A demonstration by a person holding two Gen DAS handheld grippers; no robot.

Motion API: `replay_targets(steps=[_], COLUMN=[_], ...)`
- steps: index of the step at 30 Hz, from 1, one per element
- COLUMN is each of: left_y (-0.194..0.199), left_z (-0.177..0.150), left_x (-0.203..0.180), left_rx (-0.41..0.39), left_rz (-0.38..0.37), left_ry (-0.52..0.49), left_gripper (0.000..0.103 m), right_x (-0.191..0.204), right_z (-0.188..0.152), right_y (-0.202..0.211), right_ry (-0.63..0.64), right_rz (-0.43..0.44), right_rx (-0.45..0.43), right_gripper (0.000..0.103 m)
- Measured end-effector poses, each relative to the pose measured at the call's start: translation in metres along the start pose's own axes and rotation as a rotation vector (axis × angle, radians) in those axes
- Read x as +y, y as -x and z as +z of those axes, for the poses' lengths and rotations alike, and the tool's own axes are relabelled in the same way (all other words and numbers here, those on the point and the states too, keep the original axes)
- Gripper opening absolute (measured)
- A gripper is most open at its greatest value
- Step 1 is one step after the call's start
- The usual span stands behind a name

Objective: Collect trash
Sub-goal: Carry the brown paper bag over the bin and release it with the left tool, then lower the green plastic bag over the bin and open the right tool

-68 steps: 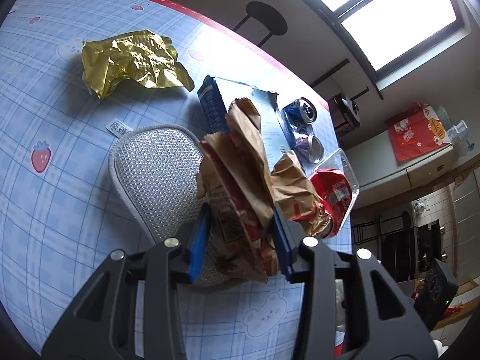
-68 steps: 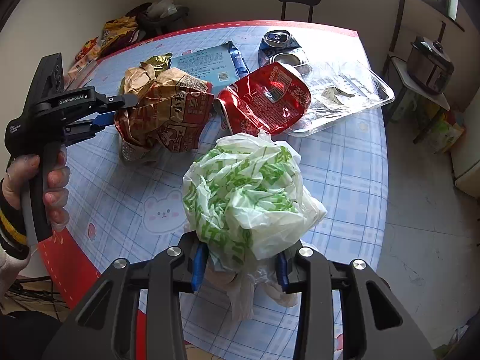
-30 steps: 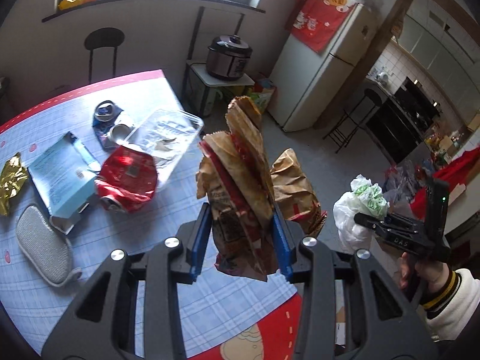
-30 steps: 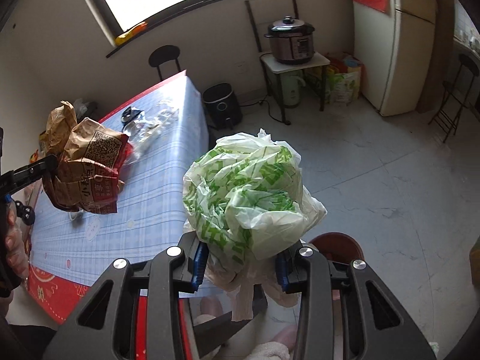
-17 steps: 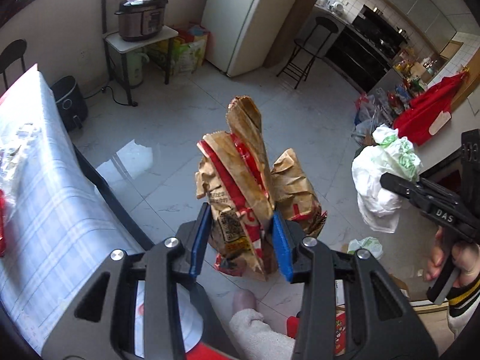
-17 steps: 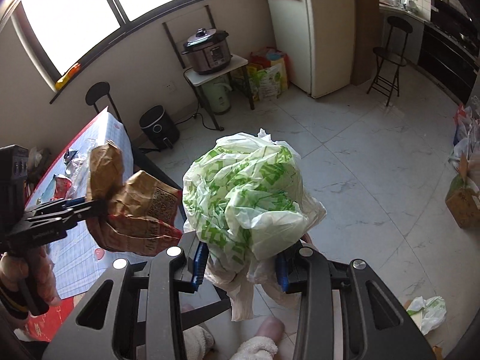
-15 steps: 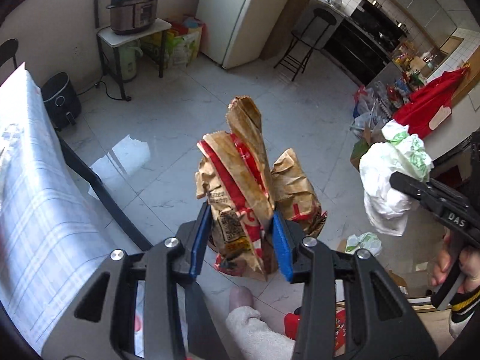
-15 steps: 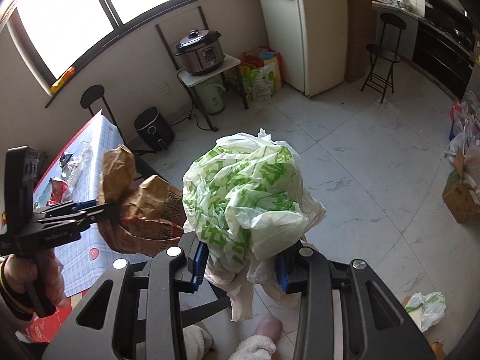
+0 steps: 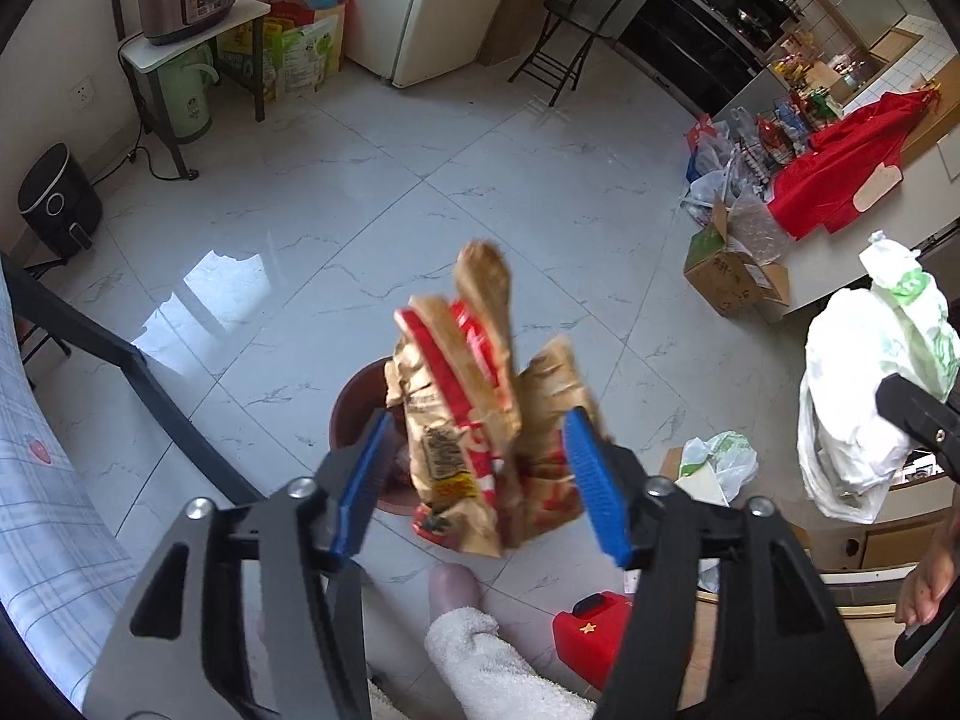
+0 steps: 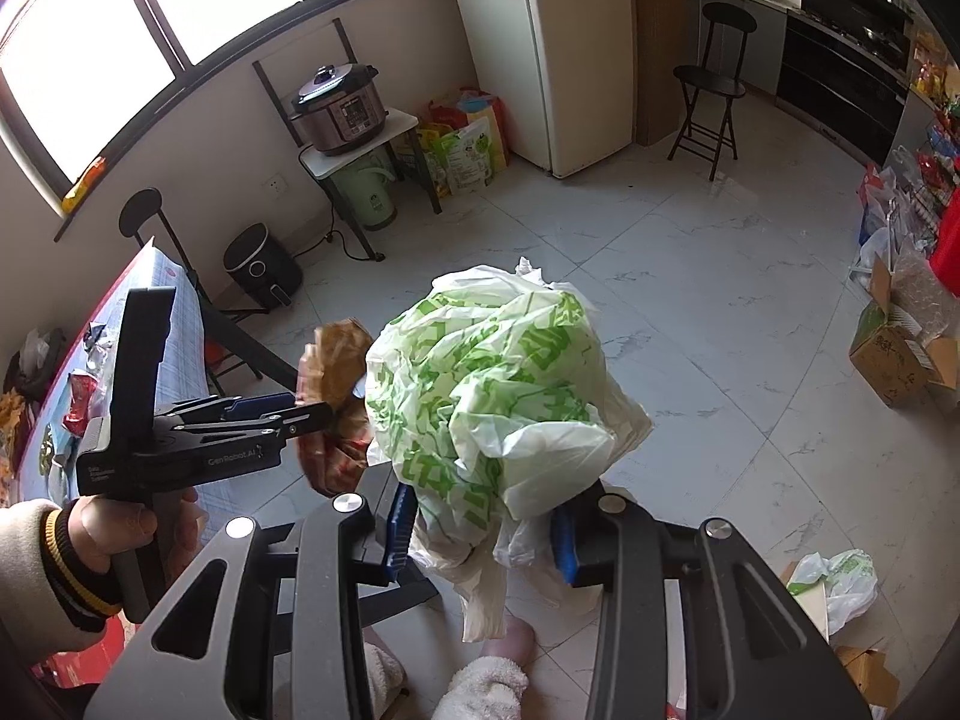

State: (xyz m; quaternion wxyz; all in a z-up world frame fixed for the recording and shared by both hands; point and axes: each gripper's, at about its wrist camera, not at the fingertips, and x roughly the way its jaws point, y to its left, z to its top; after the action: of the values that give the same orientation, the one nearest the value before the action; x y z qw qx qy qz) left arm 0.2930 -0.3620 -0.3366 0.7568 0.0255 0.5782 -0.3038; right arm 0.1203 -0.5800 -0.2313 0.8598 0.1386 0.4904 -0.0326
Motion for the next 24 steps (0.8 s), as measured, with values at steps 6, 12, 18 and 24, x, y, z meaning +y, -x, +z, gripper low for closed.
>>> replay_targets(steps=[6, 12, 18, 24], left_y=[0.013, 0.064, 0.124, 0.175], left_z=[0.006, 0.007, -0.005, -0.031], left_x=[0.002, 0.02, 0.045, 0.085], left_rx=[-0.031, -0.127, -0.216, -0.276], left_rz=[0.007, 0.072, 0.157, 0.235], left_ry=[0.009, -0.003, -0.001, 0.086], left_gripper=[0.064, 0.08, 0.087, 0.096], right_x=[-0.006, -0.001, 0.021, 0.051], right_z=[-0.005, -0.005, -0.008, -0.007], right_y=[0.0, -0.022, -0.055, -0.105], right_ry=[-0.013, -0.018, 0.001, 0.045], right_rz=[0.003, 0.019, 0.044, 0.065], right_rx=[0.01, 0.065, 0.13, 0.205], right_gripper=[0.036, 0.038, 0.041, 0.044])
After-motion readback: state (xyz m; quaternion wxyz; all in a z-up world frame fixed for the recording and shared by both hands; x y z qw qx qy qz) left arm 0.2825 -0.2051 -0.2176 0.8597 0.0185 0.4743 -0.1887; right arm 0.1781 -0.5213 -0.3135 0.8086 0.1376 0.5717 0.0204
